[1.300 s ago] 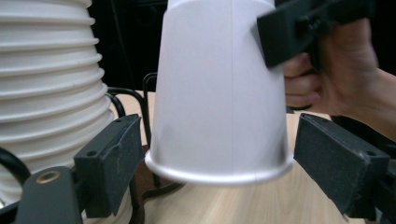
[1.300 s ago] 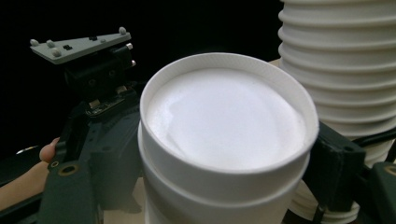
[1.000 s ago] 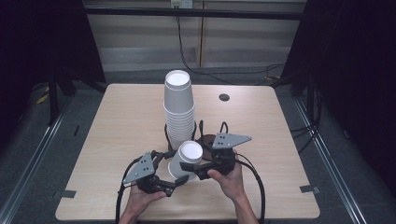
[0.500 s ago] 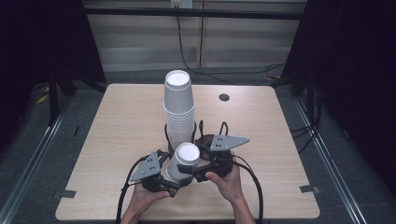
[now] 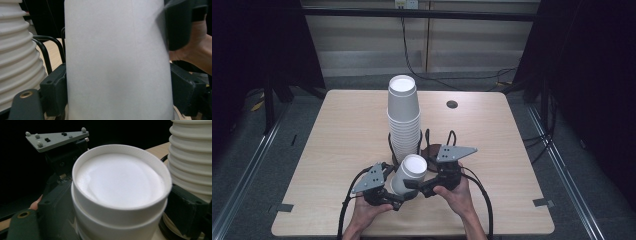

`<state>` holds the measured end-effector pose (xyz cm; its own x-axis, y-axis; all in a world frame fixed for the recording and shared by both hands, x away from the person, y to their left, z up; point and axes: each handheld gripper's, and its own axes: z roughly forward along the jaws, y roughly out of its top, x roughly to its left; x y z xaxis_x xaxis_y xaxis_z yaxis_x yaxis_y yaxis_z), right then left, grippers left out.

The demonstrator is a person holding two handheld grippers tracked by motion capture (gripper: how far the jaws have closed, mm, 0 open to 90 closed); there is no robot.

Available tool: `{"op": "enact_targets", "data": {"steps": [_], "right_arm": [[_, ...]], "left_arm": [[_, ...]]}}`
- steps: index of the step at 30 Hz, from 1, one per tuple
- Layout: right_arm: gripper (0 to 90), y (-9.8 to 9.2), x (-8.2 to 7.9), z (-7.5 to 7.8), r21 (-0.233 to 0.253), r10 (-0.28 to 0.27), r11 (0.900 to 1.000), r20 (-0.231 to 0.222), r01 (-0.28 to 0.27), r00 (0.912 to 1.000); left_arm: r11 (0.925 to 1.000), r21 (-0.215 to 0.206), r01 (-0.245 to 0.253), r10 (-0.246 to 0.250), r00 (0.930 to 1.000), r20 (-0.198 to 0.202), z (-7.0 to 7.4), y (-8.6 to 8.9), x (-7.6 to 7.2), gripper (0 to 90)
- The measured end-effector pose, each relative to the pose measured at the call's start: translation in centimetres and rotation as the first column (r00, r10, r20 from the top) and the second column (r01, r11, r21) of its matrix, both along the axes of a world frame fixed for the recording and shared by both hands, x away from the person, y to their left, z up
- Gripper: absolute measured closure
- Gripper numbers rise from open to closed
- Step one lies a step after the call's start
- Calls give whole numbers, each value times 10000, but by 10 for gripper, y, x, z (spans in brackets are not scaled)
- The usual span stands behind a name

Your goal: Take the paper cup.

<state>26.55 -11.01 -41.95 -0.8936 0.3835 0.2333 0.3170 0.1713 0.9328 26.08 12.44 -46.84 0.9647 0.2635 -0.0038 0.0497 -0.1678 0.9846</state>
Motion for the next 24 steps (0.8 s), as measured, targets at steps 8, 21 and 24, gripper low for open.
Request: {"op": "enact_targets", "data": {"steps": [8,21,24], "right_arm": [[131,-5,-3,2,105,62,9999,94,-63,9999],[132,-10,-6,2,-451,89,9989,121,-83,9999],[132,-14,-10,-1,-604,104,9981,122,-97,9999]], "left_arm": [[9984,548,-126,126,9999,8,2,3,2,167],[9877,1530,-327,314,9994,109,5,13,2,167],[9819,1885,-180,190,9998,-34,6,13,2,168]]}}
